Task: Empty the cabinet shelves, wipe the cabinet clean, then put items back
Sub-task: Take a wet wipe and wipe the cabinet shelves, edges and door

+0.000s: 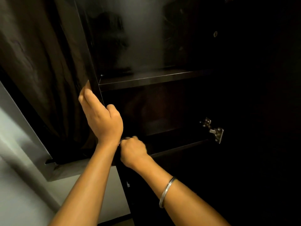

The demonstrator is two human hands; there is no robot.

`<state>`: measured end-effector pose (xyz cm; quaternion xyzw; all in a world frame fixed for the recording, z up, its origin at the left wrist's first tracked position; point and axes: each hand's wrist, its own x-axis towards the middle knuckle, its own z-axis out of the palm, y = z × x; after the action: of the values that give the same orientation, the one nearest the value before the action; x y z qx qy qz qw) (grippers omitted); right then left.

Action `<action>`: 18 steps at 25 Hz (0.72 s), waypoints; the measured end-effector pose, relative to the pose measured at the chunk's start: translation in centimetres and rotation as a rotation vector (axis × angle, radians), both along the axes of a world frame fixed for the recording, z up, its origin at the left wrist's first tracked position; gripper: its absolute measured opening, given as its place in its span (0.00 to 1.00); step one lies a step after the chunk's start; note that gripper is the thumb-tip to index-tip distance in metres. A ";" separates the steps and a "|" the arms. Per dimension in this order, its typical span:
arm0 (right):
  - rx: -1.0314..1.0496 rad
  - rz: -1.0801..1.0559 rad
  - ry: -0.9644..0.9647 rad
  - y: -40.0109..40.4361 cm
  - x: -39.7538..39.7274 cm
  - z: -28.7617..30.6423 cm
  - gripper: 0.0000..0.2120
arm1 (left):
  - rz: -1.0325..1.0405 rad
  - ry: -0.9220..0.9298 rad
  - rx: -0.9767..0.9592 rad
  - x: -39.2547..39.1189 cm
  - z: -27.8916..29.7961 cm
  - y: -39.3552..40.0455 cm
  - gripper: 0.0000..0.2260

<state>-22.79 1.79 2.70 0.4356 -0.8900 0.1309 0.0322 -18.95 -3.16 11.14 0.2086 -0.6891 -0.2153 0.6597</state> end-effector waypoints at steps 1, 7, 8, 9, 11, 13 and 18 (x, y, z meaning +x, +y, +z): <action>-0.039 0.073 -0.044 0.1 -0.1 0.1 0.13 | -0.004 0.001 0.002 0.0 -0.1 0.0 0.26; -0.075 -0.211 -0.054 7.6 -8.8 -2.2 0.13 | -0.085 -0.024 0.062 0.6 -0.6 -0.3 0.29; -0.050 -0.337 -0.015 9.8 -10.9 -2.6 0.15 | -0.134 -0.020 0.094 0.8 -1.1 -0.3 0.30; -0.025 -0.470 0.028 11.8 -12.7 -2.9 0.17 | -0.204 -0.014 0.141 1.0 -1.9 -0.3 0.30; -0.047 -0.619 0.060 12.9 -13.5 -3.2 0.20 | -0.356 -0.035 0.286 1.4 -4.0 -0.6 0.28; -0.199 -0.444 0.000 10.0 -10.2 -3.5 0.15 | -0.456 -0.116 0.424 2.0 -6.4 -1.3 0.28; -0.139 0.177 -0.085 1.9 -1.2 -2.2 0.16 | -0.573 -0.310 0.511 3.6 -10.5 -3.9 0.37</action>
<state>-23.96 3.67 0.55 0.5031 -0.8374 0.2131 0.0129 -15.33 -7.05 0.61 0.1957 -0.7349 -0.5204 0.3884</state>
